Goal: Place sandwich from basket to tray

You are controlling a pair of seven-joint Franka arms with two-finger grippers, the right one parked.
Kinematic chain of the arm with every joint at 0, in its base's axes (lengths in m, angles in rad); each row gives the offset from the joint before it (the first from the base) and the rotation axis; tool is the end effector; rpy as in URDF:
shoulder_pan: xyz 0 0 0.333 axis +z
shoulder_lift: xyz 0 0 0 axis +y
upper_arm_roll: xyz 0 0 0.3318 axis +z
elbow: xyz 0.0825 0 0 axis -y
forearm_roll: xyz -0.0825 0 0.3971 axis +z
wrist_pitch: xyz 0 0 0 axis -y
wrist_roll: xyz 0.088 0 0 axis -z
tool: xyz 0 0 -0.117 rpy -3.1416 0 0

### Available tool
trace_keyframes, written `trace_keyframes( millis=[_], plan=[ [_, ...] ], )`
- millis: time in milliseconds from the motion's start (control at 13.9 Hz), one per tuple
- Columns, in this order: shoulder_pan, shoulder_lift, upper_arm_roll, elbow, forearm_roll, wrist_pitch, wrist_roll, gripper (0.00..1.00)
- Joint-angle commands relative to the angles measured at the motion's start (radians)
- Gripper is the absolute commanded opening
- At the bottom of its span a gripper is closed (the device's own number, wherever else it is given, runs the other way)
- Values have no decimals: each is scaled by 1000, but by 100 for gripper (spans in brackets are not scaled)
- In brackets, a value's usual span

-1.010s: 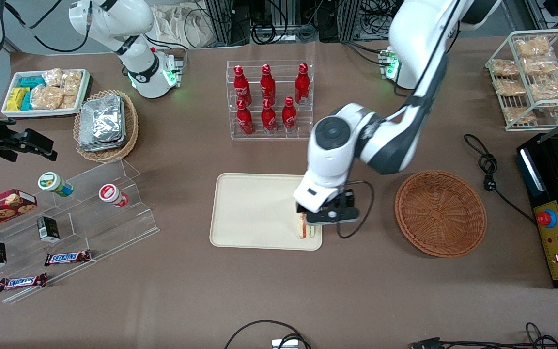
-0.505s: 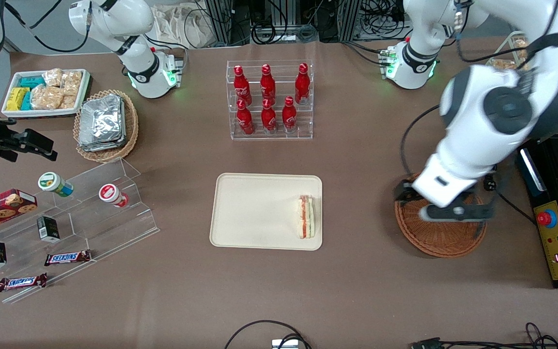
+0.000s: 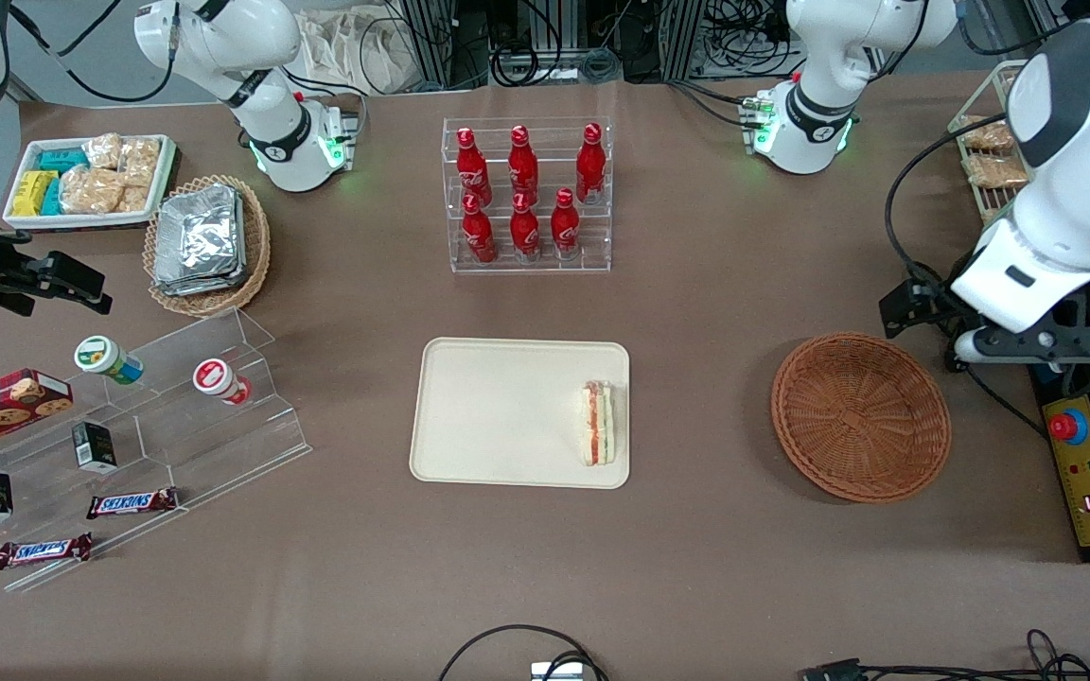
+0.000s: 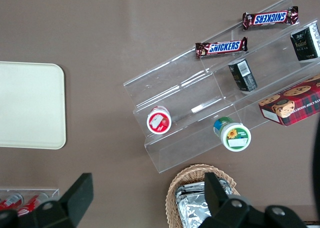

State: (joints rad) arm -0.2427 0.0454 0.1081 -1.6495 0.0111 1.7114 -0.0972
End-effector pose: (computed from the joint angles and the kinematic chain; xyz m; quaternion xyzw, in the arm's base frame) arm 0.5862 -0.0795 0.5781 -0.9997 0.0195 -0.0092 0.0069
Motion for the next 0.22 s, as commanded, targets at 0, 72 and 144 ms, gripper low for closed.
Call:
trace_keyframes(
  millis=[0,72,144],
  plan=[
    [20,-50,-15,-27,-19,-33,36,100],
    [20,-55,-15,-27,-17,-36,36,100],
    [20,-55,-15,-24,-17,-39,36,100]
  ],
)
